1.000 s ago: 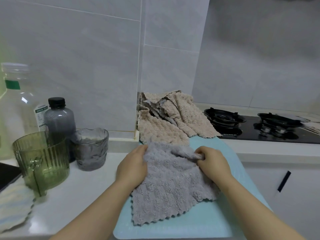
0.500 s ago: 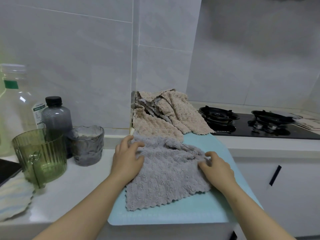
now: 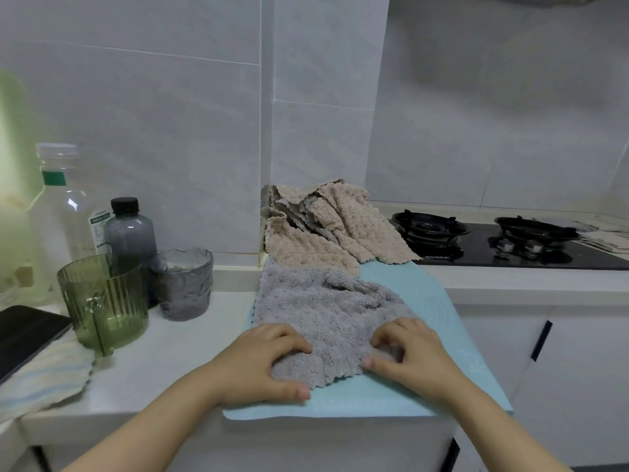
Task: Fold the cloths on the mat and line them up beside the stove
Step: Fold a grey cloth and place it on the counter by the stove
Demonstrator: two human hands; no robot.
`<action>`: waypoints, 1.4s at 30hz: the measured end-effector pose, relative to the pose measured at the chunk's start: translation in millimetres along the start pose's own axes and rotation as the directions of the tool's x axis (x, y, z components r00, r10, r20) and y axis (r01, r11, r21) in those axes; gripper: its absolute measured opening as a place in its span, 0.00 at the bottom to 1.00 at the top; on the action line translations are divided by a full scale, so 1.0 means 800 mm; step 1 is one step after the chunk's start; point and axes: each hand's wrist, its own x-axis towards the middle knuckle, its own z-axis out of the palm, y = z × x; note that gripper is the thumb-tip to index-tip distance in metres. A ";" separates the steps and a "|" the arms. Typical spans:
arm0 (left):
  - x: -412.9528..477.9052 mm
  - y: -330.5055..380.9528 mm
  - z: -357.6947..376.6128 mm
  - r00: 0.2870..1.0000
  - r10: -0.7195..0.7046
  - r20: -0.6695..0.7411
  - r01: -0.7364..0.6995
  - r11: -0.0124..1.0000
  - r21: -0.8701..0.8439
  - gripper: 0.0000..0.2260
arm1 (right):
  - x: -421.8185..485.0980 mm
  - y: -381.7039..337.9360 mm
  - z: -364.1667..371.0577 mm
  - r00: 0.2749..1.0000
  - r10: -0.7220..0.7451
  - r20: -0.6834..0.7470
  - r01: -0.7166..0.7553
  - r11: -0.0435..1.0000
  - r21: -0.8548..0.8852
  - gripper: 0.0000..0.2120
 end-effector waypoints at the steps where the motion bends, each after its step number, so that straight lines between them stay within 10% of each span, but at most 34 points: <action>1: -0.001 -0.001 0.001 1.000 0.008 0.018 -0.009 0.999 0.038 0.46 | 0.000 0.001 -0.001 0.998 -0.018 0.060 0.020 0.999 -0.027 0.25; 5: 0.000 0.000 0.003 1.000 0.018 -0.010 -0.018 0.999 0.029 0.45 | 0.003 0.002 0.001 0.996 -0.039 0.079 0.048 0.991 -0.124 0.36; 12: -0.007 0.007 0.002 0.993 0.044 -0.108 -0.044 0.999 -0.003 0.24 | -0.001 0.001 0.006 0.991 0.011 -0.131 -0.009 1.000 0.011 0.03; 22: -0.022 0.020 0.003 0.923 -0.141 -0.359 0.115 0.989 -0.093 0.08 | -0.008 0.000 0.002 0.897 0.201 -0.393 -0.245 0.967 -0.064 0.11; 32: -0.039 0.018 -0.042 0.980 -0.168 -0.110 0.158 0.983 -0.095 0.04 | -0.033 -0.020 -0.057 0.967 0.251 0.040 -0.249 0.902 0.354 0.11; 36: -0.027 0.025 -0.065 0.967 -0.250 0.045 0.244 0.865 -0.439 0.25 | -0.016 -0.017 -0.057 0.938 0.347 0.009 -0.327 0.874 0.359 0.20; 42: 0.059 0.004 -0.046 0.892 -0.300 -0.338 0.250 0.951 -0.183 0.08 | 0.060 0.012 -0.031 0.870 0.445 -0.211 -0.379 0.879 0.289 0.12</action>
